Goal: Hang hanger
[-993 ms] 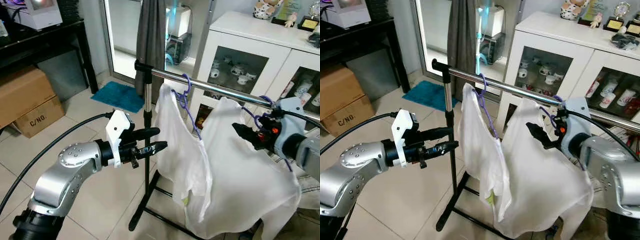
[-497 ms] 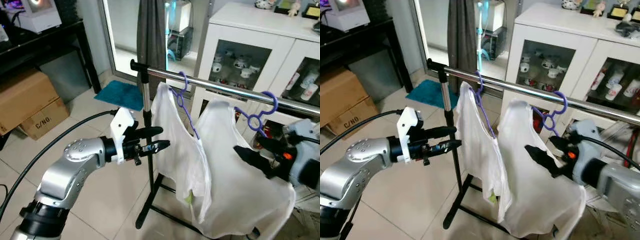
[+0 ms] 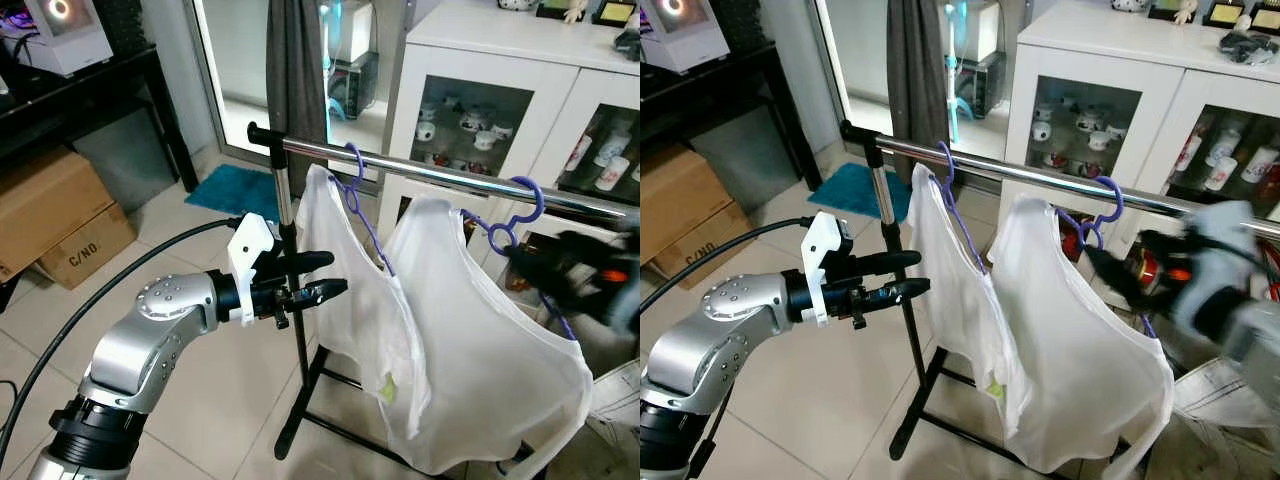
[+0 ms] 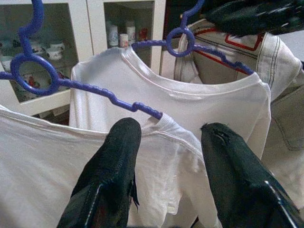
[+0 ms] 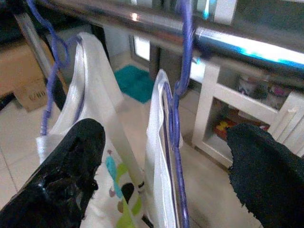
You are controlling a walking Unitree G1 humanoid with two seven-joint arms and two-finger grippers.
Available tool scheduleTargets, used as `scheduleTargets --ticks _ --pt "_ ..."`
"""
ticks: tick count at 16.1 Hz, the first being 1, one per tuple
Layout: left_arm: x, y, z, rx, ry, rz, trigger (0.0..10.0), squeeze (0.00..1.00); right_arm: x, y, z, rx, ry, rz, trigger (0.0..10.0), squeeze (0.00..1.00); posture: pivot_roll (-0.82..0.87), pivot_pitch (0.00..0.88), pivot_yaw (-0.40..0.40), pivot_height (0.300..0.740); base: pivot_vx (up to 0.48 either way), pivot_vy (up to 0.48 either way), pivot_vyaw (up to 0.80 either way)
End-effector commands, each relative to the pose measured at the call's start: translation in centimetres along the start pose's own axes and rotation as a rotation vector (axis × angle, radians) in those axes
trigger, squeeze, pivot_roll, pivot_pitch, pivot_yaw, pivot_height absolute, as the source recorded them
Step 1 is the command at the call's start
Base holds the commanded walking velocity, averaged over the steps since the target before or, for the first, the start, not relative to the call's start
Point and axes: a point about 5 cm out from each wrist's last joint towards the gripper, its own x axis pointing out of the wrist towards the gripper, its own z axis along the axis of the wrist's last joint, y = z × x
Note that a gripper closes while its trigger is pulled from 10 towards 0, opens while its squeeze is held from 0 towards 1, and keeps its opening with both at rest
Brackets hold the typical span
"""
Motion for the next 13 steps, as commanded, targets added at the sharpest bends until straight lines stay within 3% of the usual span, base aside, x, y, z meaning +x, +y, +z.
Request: scheduleTargets --ticks 1,3,9,10,11,12,13 --pt "-0.1 0.1 0.2 0.018 0.005 0.003 10.0 0.00 1.7 -0.1 -0.3 0.004 0.000 -0.008 10.0 0.00 -0.19 0.000 0.035 0.740 0.000 0.000 0.00" --pt "-0.3 0.1 0.2 0.021 0.006 0.008 10.0 0.00 3.4 -0.5 -0.7 0.021 0.006 -0.024 10.0 0.00 -0.18 0.000 0.026 0.740 0.000 0.000 0.00" --pt "-0.4 0.1 0.2 0.022 0.008 0.021 10.0 0.00 4.3 -1.5 -0.6 0.016 0.021 -0.052 10.0 0.00 -0.18 0.000 0.019 0.740 0.000 0.000 0.00" --pt "-0.4 0.2 0.2 0.024 0.008 0.020 10.0 0.00 4.3 -1.5 -0.7 0.029 0.027 -0.051 7.2 0.00 -0.18 0.000 0.020 0.740 0.000 0.000 0.00" --pt "-0.3 0.2 0.2 0.025 0.007 0.019 10.0 0.00 4.3 -1.6 -0.8 0.037 0.033 -0.053 2.6 0.00 -0.18 0.000 0.022 0.740 0.000 0.000 0.00" --pt "-0.3 0.2 0.2 0.025 0.007 0.018 10.0 0.00 4.3 -1.7 -0.9 0.043 0.041 -0.054 0.0 0.00 -0.18 0.000 0.022 0.740 0.000 0.000 0.00" --pt "-0.3 0.2 0.2 0.026 0.008 0.018 10.0 0.00 4.2 -1.7 -1.0 0.047 0.049 -0.055 0.0 0.00 -0.18 0.000 0.022 0.740 0.000 0.000 0.00"
